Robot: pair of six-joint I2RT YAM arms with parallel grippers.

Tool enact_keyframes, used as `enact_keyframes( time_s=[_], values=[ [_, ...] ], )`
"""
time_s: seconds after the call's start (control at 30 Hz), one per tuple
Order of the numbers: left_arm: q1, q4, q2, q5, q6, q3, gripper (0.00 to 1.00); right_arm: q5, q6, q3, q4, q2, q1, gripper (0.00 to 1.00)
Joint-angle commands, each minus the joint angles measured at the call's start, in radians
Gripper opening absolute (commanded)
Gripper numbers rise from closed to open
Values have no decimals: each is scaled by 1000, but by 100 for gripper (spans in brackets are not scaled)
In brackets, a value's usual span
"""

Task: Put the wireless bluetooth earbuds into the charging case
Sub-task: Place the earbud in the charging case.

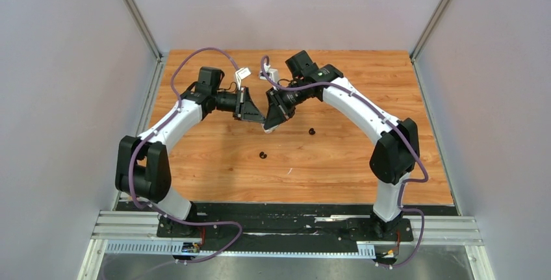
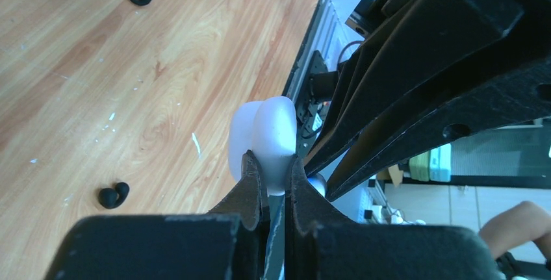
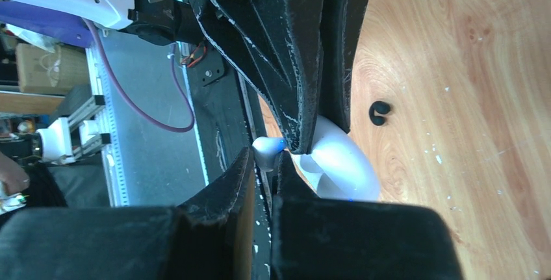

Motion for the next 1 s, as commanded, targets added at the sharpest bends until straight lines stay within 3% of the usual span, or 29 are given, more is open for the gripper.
enact_keyframes(
  time_s=[0.0,0.97],
  values=[
    [-3,41,12,95,-40,0,0,38,-59,5,0,-62,3,0],
    [-2,102,51,134,-118,-4,0,26,-111,-39,-30,-97,10,0]
  ],
)
